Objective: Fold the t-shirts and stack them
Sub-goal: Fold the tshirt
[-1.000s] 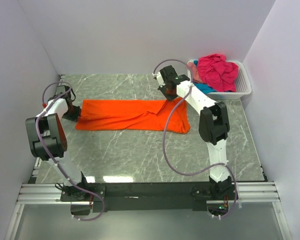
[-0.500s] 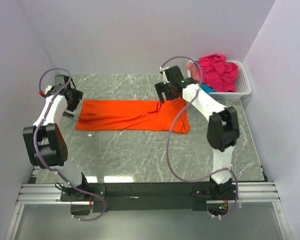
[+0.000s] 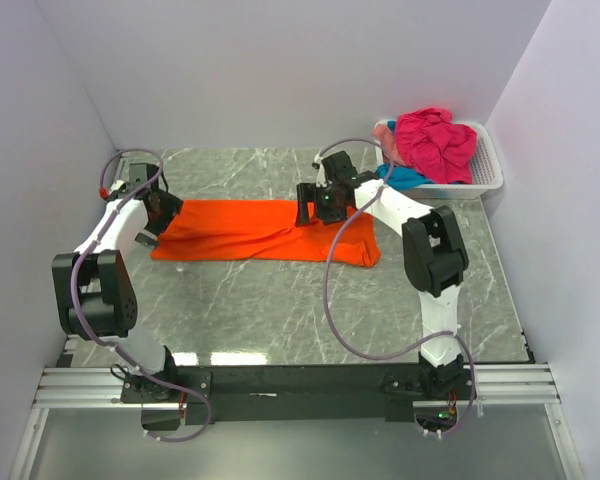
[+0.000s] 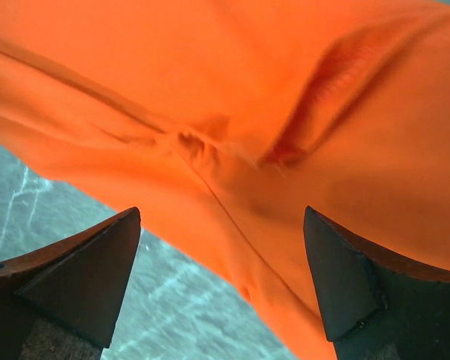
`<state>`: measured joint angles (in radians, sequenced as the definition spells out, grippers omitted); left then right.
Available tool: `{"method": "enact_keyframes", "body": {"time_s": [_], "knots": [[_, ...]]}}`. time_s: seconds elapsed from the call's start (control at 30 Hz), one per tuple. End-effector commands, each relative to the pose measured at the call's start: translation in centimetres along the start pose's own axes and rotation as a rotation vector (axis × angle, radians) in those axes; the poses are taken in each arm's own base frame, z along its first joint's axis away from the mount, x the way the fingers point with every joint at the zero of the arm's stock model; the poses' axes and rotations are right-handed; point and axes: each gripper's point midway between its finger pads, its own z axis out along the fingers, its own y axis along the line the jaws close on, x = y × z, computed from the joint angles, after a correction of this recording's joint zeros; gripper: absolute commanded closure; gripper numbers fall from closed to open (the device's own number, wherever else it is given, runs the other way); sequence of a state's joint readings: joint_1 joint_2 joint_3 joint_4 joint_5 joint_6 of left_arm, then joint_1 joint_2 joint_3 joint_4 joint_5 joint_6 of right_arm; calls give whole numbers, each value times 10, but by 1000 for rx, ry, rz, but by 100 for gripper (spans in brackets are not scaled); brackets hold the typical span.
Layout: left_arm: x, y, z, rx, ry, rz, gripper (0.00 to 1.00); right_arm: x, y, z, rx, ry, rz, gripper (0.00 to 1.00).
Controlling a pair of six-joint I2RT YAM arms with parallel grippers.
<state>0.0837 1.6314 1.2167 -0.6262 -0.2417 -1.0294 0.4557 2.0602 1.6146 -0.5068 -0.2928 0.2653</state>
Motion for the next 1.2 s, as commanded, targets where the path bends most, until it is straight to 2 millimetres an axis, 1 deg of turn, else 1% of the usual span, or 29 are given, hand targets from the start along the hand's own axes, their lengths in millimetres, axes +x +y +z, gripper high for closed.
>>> {"method": "enact_keyframes", "body": {"time_s": [0.0,0.07,0.13,0.17,0.2,0.23,0.27,0.3,0.33,0.37,0.4,0.5,0.53,0.57,0.6,0.63,0.67,0.7,0.8,0.83,0.87,0.9,0.93,0.97,1.0,1.03,1.07,1.1,1.17], "knots": [[-15,6,-13,16,-65,14,1,-31,25,7,-89,-70,-5,5],[-9,9,-7,14,-38,19,1,-34,28,13,-105,-67,6,4],[-6,10,-2,17,-23,20,1,-43,32,23,-118,-70,0,4],[-5,11,2,3,-18,15,1,-56,37,21,-124,-98,-1,4],[-2,11,4,2,-9,13,1,-57,34,30,-116,-94,5,4],[-2,4,7,33,-5,10,0,-63,35,32,-118,-102,6,4],[2,0,11,45,14,8,1,-78,41,29,-124,-135,7,4],[3,-2,13,55,21,7,1,-78,38,39,-121,-126,13,4],[4,-4,16,59,25,4,1,-83,41,40,-128,-133,11,4],[6,-3,22,45,30,5,1,-96,45,37,-140,-162,10,4],[6,-5,24,45,28,6,1,-98,46,40,-145,-163,11,4],[7,-9,34,46,35,9,1,-114,55,27,-160,-208,-11,3],[8,-11,37,47,35,8,0,-118,52,21,-140,-227,-15,3],[9,-11,44,42,39,10,1,-113,48,20,-120,-220,-18,3],[8,-14,46,42,33,10,1,-119,51,1,-112,-256,-30,3],[6,-17,49,43,30,10,0,-118,51,-6,-100,-266,-36,3],[7,-19,56,41,34,14,1,-111,45,-19,-75,-284,-42,3],[0,-31,57,64,26,12,1,-108,43,-25,-65,-295,-46,3],[0,-43,68,70,41,18,1,-87,34,-42,-27,-302,-61,3],[-10,-54,67,88,23,13,0,-81,31,-46,-15,-296,-62,3],[-11,-56,74,75,25,17,0,-69,28,-51,-2,-278,-67,3],[-22,-69,72,89,4,8,1,-65,23,-54,19,-275,-64,3],[-22,-60,81,31,9,15,1,-59,20,-56,34,-271,-60,3],[-24,-62,83,14,7,16,1,-48,15,-59,51,-260,-51,3],[-38,-71,80,24,-16,0,1,-44,10,-61,75,-259,-42,3],[-39,-67,81,-6,-7,-1,0,-39,7,-63,86,-257,-36,3],[-40,-65,86,-21,-3,-6,0,-28,2,-66,102,-241,-22,3],[-47,-71,83,-8,-13,-14,1,-24,0,-68,115,-237,-11,3],[-49,-72,78,-13,-18,-2,1,-7,-7,-71,137,-213,19,3]]}}
